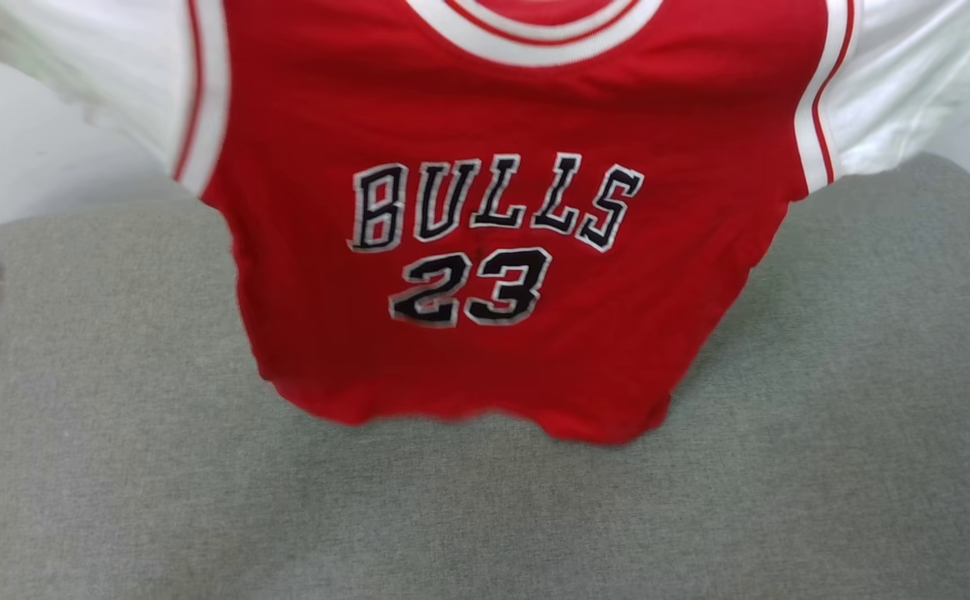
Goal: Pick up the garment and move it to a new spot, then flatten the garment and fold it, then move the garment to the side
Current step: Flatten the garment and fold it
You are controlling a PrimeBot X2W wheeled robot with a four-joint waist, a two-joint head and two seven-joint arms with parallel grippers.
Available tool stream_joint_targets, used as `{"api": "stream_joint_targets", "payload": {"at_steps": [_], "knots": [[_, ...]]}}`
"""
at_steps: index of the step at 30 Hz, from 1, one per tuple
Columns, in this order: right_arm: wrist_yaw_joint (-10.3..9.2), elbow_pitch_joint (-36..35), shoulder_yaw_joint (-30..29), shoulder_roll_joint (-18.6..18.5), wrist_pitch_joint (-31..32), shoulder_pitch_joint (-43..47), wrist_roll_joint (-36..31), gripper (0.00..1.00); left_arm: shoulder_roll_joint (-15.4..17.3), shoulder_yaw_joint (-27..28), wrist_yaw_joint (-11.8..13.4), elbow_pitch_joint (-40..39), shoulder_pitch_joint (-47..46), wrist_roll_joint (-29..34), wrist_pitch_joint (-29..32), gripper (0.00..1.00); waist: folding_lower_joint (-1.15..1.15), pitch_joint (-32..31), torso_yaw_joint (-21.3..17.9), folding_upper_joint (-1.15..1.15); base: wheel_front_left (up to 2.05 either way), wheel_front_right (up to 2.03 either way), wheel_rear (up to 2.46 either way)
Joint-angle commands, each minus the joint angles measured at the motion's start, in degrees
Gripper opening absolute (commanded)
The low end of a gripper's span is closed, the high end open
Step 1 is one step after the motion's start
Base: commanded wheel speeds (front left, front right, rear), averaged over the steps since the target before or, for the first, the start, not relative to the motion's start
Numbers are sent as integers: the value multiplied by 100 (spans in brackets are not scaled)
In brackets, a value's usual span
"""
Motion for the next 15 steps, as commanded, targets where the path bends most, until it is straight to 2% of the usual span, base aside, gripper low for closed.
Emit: {"api": "stream_joint_targets", "payload": {"at_steps": [1, 8, 15], "knots": [[-5, -141, -76, 76, 15, -74, 73, 0, 64, 140, 67, -44, -50, -31, -60, 0, 0, -39, -43, 0, 0, 0, 0], [-6, -539, -296, 154, 74, -203, 190, 0, 213, 506, 101, -136, -91, -208, -35, 0, 0, 61, -119, 0, 0, 0, 0], [-6, -523, -376, 272, 149, -616, 247, 0, 255, 555, -152, 117, -510, -444, 24, 0, 0, 578, -148, 0, 0, 0, 0]]}}
